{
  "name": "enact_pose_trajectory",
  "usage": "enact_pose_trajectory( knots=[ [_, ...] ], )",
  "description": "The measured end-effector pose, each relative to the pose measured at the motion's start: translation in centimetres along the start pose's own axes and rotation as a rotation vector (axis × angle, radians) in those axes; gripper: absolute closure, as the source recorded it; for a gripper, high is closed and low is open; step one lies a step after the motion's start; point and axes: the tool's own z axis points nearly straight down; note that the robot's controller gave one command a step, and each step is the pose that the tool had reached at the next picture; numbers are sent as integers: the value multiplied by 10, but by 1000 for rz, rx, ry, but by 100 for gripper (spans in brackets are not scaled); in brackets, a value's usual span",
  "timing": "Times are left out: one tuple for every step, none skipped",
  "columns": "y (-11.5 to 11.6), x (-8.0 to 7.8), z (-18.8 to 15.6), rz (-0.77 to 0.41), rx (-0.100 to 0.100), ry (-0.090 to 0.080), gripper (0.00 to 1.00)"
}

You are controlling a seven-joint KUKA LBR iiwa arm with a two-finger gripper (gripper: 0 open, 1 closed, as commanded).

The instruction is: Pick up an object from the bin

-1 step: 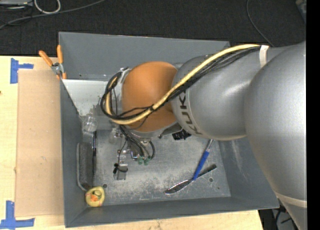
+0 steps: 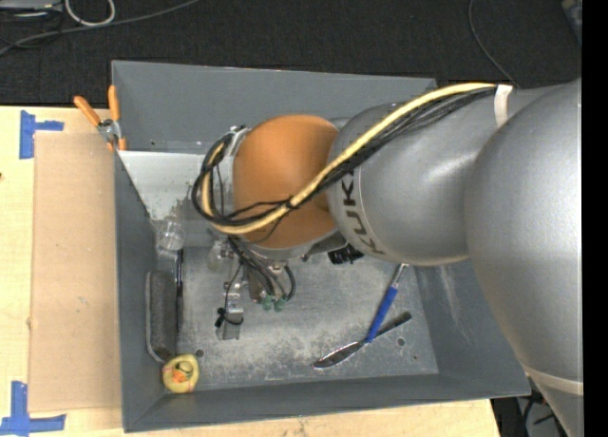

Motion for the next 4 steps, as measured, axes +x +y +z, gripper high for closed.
enact_pose_trajectory(
  knots=[
    [0, -80, 81, -395, -1, -8, 0],
    [25, -76, 53, -382, -2, -3, 0],
    [35, -64, 58, -883, -1, 0, 0],
    [36, -65, 93, -860, -1, -2, 0]
  ],
)
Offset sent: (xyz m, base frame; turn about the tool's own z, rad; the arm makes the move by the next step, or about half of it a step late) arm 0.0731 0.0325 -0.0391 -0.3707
